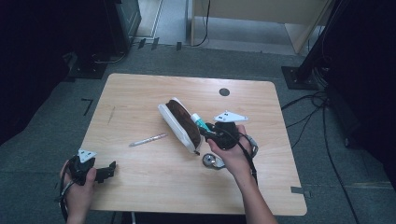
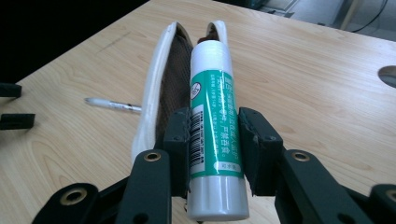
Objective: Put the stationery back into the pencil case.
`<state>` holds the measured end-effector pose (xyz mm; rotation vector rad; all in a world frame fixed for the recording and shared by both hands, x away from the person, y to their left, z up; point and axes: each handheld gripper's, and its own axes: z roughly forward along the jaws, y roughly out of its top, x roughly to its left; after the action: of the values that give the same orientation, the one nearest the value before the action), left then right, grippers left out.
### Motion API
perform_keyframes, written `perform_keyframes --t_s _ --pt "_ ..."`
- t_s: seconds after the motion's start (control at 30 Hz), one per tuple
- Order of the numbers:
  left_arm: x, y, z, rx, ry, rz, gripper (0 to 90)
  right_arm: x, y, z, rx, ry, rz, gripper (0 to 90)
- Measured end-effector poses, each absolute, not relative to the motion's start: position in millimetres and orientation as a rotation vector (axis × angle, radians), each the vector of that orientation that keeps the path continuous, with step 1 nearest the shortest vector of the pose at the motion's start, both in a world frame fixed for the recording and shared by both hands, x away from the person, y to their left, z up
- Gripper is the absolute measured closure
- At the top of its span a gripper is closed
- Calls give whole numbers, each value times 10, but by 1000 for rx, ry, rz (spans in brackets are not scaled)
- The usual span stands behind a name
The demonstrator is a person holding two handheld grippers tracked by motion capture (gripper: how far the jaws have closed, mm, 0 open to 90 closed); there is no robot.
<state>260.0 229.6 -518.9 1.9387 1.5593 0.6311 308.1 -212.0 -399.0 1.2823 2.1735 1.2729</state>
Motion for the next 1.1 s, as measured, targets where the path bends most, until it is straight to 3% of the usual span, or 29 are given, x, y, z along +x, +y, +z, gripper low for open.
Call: perform_keyframes --t_s 1.1 --pt "2599 2295 -5188 1943 1556 626 0 3399 -1670 -4294 1303 2262 1182 668"
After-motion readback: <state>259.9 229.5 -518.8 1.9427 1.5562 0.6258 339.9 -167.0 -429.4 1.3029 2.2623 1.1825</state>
